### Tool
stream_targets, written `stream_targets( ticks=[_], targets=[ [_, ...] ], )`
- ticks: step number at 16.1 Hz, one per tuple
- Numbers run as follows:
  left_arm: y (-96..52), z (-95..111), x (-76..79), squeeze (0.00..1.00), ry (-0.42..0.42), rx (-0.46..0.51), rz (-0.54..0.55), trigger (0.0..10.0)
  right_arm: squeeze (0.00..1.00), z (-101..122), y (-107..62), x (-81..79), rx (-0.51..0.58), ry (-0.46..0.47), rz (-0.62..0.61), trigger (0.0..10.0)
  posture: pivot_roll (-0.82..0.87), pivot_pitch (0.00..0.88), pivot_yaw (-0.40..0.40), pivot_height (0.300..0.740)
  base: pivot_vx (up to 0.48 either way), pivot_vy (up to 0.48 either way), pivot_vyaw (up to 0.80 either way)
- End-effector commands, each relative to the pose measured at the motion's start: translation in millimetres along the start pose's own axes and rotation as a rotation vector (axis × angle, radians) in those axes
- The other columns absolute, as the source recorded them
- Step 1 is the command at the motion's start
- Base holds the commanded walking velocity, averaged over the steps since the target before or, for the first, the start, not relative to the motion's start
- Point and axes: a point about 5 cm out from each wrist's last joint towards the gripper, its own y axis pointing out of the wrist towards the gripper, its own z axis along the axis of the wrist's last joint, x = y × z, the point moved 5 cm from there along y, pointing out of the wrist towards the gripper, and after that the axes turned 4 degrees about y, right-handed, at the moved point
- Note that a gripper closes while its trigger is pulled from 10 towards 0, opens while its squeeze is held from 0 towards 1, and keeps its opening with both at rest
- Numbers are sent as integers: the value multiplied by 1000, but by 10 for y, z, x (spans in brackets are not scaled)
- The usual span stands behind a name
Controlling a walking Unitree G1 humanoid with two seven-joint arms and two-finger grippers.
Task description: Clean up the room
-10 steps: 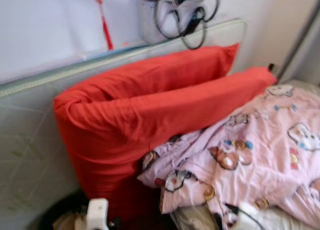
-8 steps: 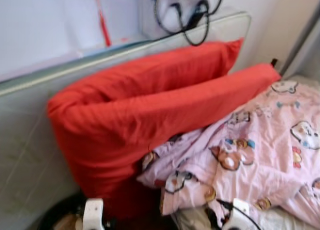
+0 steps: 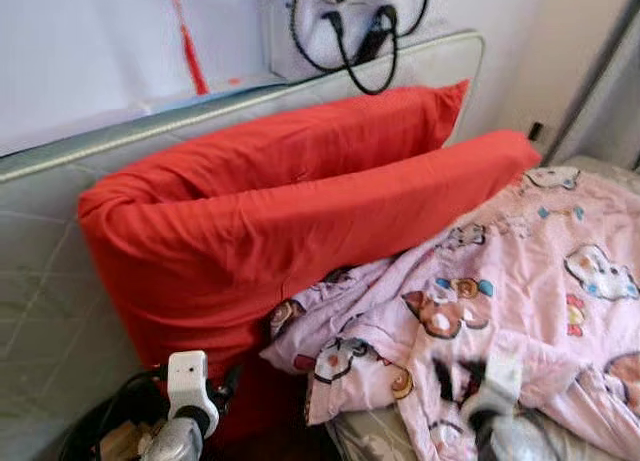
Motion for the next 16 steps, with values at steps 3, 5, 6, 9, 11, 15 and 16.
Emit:
stream_targets(
  ticks=[3, 5, 6, 9, 11, 15, 16],
  targets=[
    [25, 344, 70, 0, 11, 162, -12, 10000, 0, -43, -45, 34, 2, 6, 2, 10000, 129, 0, -26, 740, 0, 0, 0],
    [54, 418, 109, 0, 18, 185, -18, 10000, 0, -109, -55, 34, -31, -7, -5, 10000, 141, 0, -26, 740, 0, 0, 0],
    [76, 443, 119, 0, 18, 188, -19, 10000, 0, -175, -55, 6, -67, -14, -5, 10000, 140, 0, -25, 740, 0, 0, 0],
    [68, 487, 141, 0, 23, 192, -25, 10000, 0, -186, -34, -96, -67, -8, 21, 10000, 135, 0, -15, 705, 0, 0, 0],
    [67, 502, 136, 0, 25, 194, -25, 10000, 0, -164, -21, -121, -57, 1, 27, 10000, 141, 0, -13, 690, 0, 0, 0],
    [64, 511, 111, 0, 24, 190, -18, 10000, 0, -139, -3, -161, -43, 13, 28, 10000, 146, 0, -10, 690, 0, 0, 0],
    [64, 513, 112, 0, 22, 190, -19, 10000, 0, -138, 1, -170, -43, 13, 29, 10000, 147, 3, -11, 690, 0, 0, 0]
  ],
)
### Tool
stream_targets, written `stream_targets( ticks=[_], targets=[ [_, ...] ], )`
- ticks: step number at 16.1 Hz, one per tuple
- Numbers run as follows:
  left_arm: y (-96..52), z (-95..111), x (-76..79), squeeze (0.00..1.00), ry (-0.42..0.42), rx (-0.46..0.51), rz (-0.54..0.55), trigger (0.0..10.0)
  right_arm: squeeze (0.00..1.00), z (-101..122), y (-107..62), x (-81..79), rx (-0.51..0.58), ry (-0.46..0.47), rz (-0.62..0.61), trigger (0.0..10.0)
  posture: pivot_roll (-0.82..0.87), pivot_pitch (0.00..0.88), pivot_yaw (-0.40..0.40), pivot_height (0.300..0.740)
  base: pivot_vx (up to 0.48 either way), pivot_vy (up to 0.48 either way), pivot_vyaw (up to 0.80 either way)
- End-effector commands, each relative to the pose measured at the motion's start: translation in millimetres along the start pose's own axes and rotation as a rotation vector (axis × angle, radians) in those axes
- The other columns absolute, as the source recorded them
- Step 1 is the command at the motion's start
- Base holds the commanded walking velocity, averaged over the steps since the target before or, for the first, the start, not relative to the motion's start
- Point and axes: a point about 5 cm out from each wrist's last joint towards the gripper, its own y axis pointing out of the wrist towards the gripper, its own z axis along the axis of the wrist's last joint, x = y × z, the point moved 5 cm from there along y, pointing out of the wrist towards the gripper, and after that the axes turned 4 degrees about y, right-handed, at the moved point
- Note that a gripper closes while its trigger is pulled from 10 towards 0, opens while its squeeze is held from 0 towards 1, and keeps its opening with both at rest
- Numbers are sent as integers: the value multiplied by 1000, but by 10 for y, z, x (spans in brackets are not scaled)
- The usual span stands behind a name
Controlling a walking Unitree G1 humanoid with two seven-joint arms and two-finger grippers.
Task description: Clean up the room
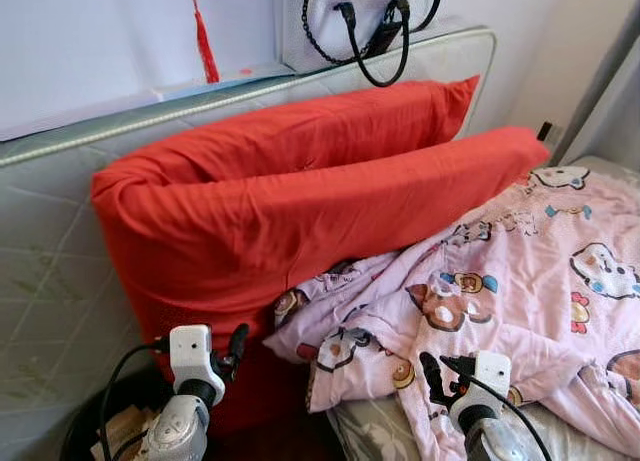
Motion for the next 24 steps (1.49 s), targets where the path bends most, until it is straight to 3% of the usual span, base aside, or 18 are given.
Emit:
stream_targets(
  ticks=[1, 10, 13, 24],
  targets=[
    [3, 31, -15, 0, 0, 3, 2, 10000, 0, 18, 20, -32, 3, -2, 4, 10000, 146, 5, -10, 690, 0, 0, 0],
    [24, 65, -20, 0, -6, 1, 3, 10000, 0, -21, 51, -153, -31, -13, 45, 10000, 151, 18, -10, 672, 0, 0, 0],
    [30, 71, -24, 0, -3, -2, 2, 10000, 0, -48, 44, -228, -36, -3, 91, 10000, 153, 20, -9, 647, 0, 0, 0],
    [64, 72, 60, 0, 1, -17, -31, 10000, 0, -195, 2, -170, -102, 17, 58, 10000, 153, 8, -6, 647, 0, 0, 0]
  ],
)
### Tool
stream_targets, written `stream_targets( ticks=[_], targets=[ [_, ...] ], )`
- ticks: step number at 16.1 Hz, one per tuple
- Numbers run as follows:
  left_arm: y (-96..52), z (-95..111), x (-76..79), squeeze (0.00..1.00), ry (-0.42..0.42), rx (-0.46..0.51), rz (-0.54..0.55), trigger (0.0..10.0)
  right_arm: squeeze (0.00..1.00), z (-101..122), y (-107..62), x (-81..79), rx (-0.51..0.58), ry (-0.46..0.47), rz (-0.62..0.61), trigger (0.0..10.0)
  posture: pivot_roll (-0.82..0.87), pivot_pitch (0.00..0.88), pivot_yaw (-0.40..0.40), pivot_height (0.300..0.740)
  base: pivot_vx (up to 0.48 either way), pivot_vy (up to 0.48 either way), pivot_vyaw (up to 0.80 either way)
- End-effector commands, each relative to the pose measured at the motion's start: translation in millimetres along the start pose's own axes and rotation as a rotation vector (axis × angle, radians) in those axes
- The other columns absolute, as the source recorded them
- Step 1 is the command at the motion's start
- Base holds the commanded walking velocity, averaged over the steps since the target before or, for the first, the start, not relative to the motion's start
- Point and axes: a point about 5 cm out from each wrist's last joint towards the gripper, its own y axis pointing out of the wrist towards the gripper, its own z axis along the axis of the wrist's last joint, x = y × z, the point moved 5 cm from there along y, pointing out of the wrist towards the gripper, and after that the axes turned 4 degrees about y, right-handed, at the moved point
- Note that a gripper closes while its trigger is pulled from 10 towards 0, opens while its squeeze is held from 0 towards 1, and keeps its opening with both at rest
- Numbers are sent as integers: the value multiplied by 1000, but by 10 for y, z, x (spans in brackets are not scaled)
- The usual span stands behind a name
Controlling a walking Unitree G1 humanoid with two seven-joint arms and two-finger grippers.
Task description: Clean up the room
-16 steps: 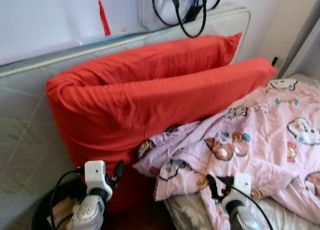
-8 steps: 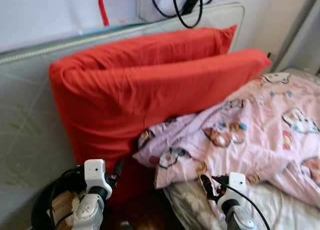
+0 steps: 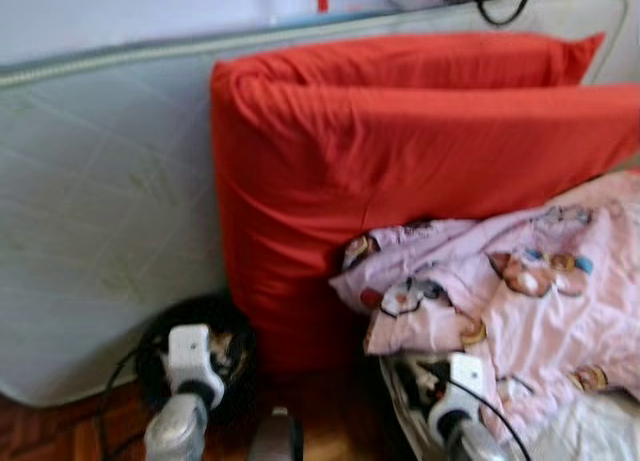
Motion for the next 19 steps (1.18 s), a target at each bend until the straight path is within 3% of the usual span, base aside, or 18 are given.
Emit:
stream_targets(
  ticks=[1, 4, 6, 14, 19],
  targets=[
    [28, 62, 15, 0, 3, 20, -10, 10000, 0, 17, -7, 54, 7, 1, -27, 10000, 152, 6, -5, 647, 0, 0, 0],
    [28, 74, 18, 0, -4, 26, -13, 10000, 0, 31, -4, 112, 0, -13, -65, 10000, 152, 7, -6, 643, 0, 0, 0],
    [31, 90, 8, 0, -8, 33, -9, 10000, 0, 81, 3, 121, 22, -10, -67, 10000, 154, 9, -7, 614, 0, 0, 0],
    [29, 95, 18, 0, -5, 32, -17, 10000, 0, 246, 59, 36, 93, 12, -59, 10000, 161, 18, -7, 614, 0, 0, 0],
    [28, 97, 27, 0, -8, 32, -25, 10000, 0, 317, 68, 25, 129, 15, -63, 10000, 162, 17, -6, 614, 0, 0, -399]
  ],
)
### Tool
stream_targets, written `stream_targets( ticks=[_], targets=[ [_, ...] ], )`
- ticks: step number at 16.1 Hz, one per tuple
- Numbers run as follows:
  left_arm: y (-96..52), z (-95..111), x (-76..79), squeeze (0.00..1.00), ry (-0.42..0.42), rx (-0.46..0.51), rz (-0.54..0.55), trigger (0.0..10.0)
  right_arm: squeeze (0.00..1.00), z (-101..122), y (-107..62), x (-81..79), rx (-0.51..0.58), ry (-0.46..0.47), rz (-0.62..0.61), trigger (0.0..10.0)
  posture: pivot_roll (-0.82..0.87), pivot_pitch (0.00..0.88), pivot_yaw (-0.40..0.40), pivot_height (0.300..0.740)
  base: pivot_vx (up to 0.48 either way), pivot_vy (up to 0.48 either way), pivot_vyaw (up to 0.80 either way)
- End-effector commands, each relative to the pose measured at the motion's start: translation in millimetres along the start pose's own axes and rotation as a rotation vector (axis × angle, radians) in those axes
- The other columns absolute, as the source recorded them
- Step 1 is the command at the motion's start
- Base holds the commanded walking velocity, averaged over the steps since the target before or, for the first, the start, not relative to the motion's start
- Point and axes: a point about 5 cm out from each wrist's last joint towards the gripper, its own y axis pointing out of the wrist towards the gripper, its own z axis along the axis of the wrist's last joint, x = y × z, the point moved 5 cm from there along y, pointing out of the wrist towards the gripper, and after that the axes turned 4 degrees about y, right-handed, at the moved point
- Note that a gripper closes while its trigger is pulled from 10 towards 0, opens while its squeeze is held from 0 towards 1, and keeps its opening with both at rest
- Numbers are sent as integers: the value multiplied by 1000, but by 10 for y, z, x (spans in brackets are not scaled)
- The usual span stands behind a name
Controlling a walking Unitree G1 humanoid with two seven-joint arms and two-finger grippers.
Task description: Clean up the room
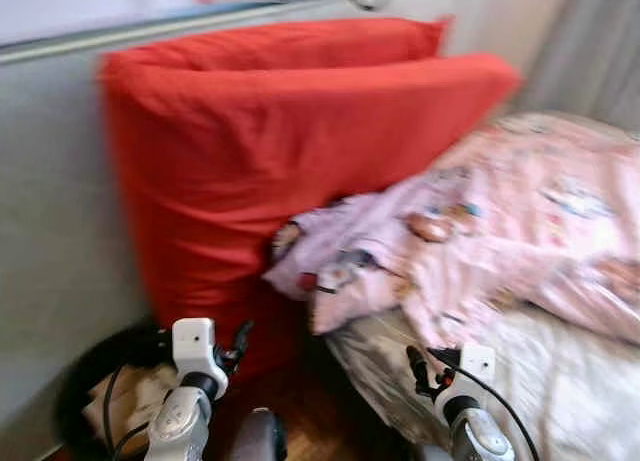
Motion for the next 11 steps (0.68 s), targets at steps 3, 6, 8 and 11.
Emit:
stream_targets(
  ticks=[3, 6, 8, 11],
  targets=[
    [-1, 17, -6, 0, 4, 3, -4, 10000, 0, 124, 33, -21, 52, 7, -1, 10000, 162, 15, -5, 614, 165, 0, 0],
    [-2, 27, -10, 0, 4, 6, -6, 10000, 0, 175, 53, -47, 67, 6, 3, 10000, 161, 15, -4, 614, 260, 0, 0],
    [-6, 26, -13, 0, 5, 5, -7, 10000, 0, 186, 57, -54, 72, 5, 5, 10000, 162, 18, -3, 614, 277, 0, 0],
    [-8, 23, -12, 0, 5, 4, -9, 10000, 0, 210, 70, -96, 77, 3, 25, 10000, 161, 20, -2, 614, 293, 0, 0]
  ],
)
